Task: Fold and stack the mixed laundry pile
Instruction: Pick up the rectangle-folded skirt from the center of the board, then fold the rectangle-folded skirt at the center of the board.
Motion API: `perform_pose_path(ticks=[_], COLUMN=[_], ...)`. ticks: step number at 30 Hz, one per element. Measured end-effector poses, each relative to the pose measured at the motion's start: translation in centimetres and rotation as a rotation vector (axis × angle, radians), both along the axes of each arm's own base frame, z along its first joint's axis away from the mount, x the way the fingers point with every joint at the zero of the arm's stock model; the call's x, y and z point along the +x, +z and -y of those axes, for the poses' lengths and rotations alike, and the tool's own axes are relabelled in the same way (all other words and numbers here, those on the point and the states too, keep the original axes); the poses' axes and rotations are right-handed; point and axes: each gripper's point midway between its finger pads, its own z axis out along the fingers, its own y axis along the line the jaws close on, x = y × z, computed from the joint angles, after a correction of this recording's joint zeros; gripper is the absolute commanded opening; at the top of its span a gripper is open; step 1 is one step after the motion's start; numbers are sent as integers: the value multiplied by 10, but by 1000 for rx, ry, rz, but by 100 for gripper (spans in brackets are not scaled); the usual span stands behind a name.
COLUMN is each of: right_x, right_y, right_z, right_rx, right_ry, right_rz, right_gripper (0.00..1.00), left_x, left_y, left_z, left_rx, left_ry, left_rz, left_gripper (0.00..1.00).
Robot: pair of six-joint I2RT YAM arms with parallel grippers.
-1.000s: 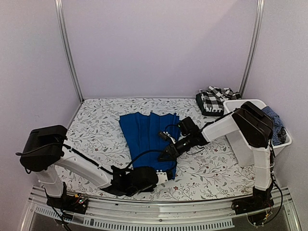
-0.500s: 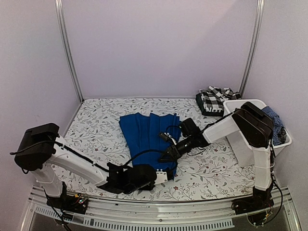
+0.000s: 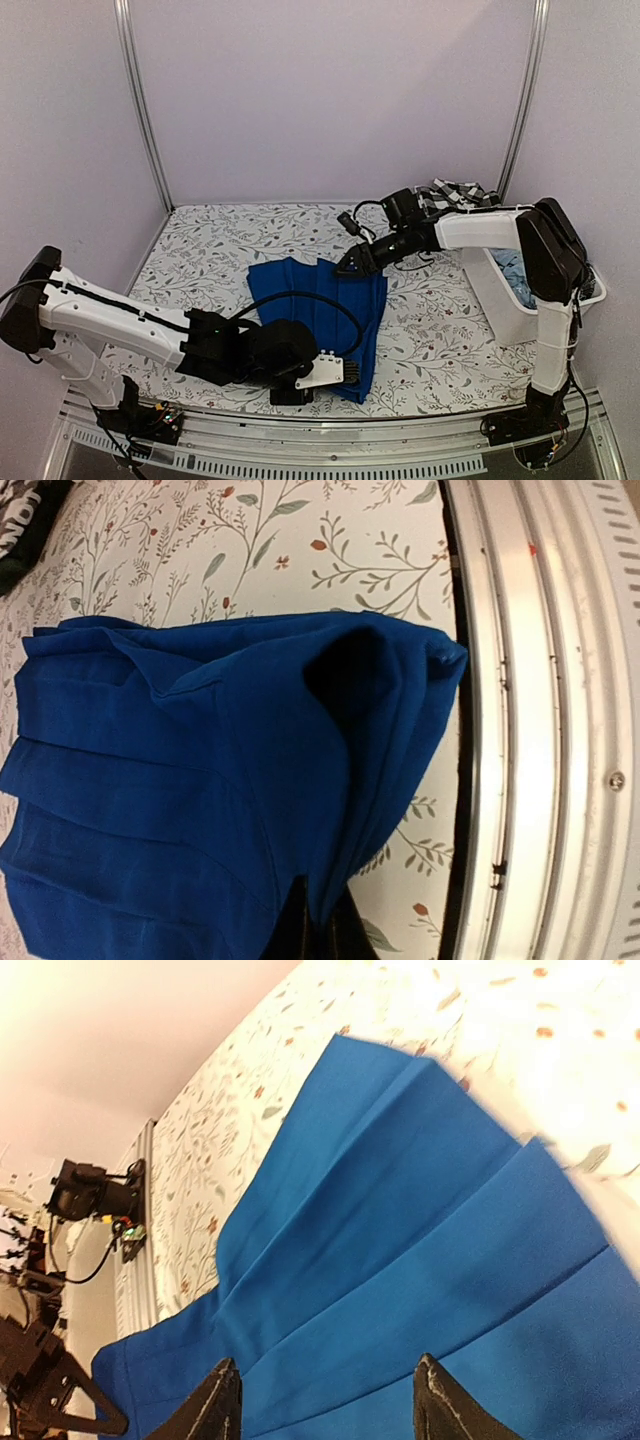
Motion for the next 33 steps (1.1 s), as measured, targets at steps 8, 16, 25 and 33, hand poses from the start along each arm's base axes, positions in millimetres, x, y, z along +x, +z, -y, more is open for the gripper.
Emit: perform_pose_path(ticks=[8,16,25,33], right_x=[69,86,66,10], right_y=[-22,-80,-85,-87], right_z=[-3,-4,-18,-28], right_rx=[-110,-220,-188,-121], right_ry=[-81,-51,56,173], right_rz=[140,154,191,188], right_gripper=[62,60,52,50], left_x=[-26,-28,42,99], left_y=[-1,9,57,68], left_z=[-3,-1,1,13], left_rx=[44,46,-49,-38], left_ry=[-53,-84,11,48], left_rz=[-130,-173,-82,3], left_gripper=[0,0,0,0])
